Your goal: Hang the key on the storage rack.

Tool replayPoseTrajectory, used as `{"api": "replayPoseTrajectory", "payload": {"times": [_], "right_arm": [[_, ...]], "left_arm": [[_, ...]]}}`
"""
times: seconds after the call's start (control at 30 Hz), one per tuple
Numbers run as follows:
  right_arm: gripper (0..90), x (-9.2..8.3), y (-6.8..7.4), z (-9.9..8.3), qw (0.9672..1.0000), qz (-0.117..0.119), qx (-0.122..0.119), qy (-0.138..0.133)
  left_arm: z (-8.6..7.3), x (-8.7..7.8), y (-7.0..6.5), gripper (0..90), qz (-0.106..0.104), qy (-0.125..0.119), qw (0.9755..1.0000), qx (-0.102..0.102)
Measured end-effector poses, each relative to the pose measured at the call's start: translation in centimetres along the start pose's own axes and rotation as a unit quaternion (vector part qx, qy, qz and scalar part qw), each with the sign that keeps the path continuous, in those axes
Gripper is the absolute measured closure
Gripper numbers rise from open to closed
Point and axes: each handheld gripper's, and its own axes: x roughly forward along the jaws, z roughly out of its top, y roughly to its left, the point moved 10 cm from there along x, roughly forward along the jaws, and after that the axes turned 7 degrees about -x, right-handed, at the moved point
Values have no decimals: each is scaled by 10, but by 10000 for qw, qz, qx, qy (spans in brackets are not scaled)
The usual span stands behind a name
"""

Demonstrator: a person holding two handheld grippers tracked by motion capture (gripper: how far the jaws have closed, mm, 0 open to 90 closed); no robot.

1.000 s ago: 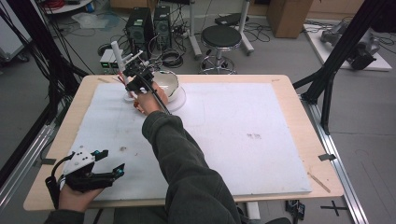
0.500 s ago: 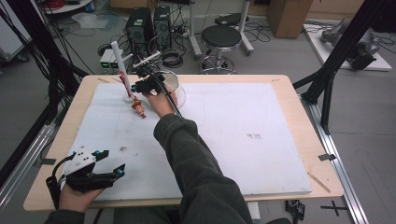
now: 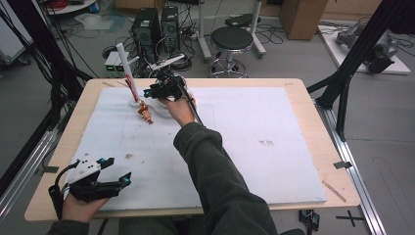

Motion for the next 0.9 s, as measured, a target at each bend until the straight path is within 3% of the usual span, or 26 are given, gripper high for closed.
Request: {"api": "replayPoseTrajectory", "payload": {"times": [0.07,0.13,0.63,0.7,0.83,0.9], "right_arm": [[593,-4,-1,-4,9999,43,79,59],[574,-8,-2,-5,10000,41,12,64],[447,-54,-5,-4,9992,257,136,-290],[438,-62,-7,-7,9989,209,110,-404],[388,-75,-11,-19,9982,292,352,-385],[383,-81,-12,-21,9980,240,310,-501]], "left_arm": [[0,0,0,212,7,8,10000,0],[-1,0,0,212,12,20,10000,-2],[-2,-1,0,212,42,36,10000,9],[-2,-1,-1,212,53,35,10000,8],[-2,-1,-1,212,50,42,10000,34],[-2,-1,-2,212,52,47,10000,49]]}}
